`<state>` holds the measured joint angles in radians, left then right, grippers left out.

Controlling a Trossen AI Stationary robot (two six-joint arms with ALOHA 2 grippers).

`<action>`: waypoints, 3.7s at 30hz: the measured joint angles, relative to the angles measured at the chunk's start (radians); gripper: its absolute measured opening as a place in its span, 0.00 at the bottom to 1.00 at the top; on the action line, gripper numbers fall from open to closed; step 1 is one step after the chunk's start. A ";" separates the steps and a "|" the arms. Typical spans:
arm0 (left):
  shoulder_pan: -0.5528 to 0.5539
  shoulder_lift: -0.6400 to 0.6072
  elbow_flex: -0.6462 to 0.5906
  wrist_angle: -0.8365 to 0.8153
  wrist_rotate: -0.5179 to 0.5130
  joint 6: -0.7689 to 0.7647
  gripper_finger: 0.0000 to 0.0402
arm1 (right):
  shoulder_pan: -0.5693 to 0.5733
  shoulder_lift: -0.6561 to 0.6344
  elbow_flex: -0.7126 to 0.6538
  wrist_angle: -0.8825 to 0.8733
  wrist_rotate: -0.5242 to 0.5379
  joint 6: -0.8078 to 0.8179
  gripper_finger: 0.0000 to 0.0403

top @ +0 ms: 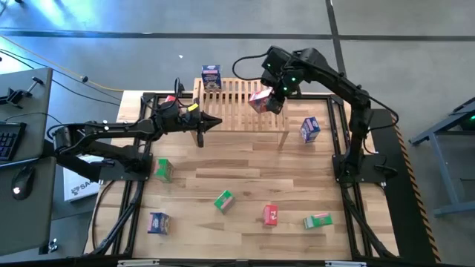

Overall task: Stack cereal on shelf
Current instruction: Put the middle red cereal box on the shelf

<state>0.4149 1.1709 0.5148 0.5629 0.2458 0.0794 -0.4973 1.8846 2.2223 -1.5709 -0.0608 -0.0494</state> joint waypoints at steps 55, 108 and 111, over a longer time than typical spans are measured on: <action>-0.003 0.000 -0.028 0.041 0.062 0.000 0.02 | 0.236 -1.111 -1.362 0.875 0.276 0.238 0.59; -0.002 -0.001 -0.019 0.070 0.061 -0.007 0.02 | 0.168 -0.936 -1.044 0.711 0.018 0.218 0.33; -0.002 -0.001 -0.019 0.070 0.061 -0.008 0.02 | 0.277 -0.848 -0.967 0.613 0.038 0.287 0.33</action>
<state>0.4126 1.1702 0.4953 0.6328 0.3073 0.0714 -0.2199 1.0364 1.2549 -0.9578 -0.0224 0.2380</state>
